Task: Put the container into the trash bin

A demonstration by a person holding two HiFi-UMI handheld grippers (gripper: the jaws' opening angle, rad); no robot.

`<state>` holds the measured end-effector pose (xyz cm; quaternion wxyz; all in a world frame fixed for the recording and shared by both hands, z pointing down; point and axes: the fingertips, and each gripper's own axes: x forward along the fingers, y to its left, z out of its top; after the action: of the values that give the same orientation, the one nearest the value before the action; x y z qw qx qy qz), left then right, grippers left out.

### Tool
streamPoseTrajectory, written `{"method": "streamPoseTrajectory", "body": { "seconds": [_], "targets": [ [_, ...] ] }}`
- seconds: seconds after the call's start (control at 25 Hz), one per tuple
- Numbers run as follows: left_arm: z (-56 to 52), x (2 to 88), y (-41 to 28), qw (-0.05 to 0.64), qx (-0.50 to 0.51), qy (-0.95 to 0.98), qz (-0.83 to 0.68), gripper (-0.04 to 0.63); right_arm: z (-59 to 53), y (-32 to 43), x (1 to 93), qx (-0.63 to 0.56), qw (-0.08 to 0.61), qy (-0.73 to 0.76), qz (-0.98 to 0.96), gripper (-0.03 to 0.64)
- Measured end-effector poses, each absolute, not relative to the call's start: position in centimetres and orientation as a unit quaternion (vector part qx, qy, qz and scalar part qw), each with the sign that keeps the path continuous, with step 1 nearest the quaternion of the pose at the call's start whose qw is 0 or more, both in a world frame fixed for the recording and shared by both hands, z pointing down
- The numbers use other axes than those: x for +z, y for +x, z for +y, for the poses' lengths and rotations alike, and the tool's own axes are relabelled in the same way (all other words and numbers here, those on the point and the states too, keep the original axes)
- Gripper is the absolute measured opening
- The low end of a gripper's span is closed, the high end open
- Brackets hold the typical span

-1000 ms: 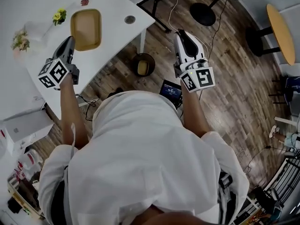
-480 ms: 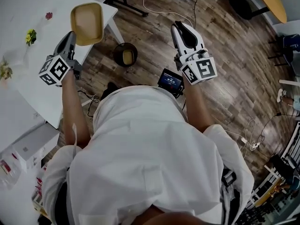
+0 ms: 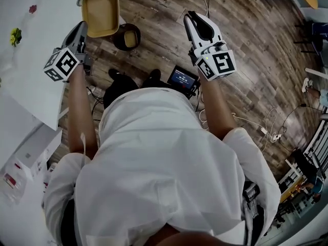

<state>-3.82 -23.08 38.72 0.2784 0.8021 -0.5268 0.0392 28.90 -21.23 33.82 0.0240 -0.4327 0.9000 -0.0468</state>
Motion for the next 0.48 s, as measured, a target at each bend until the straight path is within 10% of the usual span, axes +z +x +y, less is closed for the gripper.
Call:
{"method": "streamPoseTrajectory", "body": {
  "seconds": [0.48],
  "targets": [
    [-21.1, 49.8, -4.2, 0.368, 0.028, 0.768, -0.523, 0.018, -23.4, 25.2, 45.8, -0.114, -0.041, -0.414, 0.902, 0.075]
  ]
}}
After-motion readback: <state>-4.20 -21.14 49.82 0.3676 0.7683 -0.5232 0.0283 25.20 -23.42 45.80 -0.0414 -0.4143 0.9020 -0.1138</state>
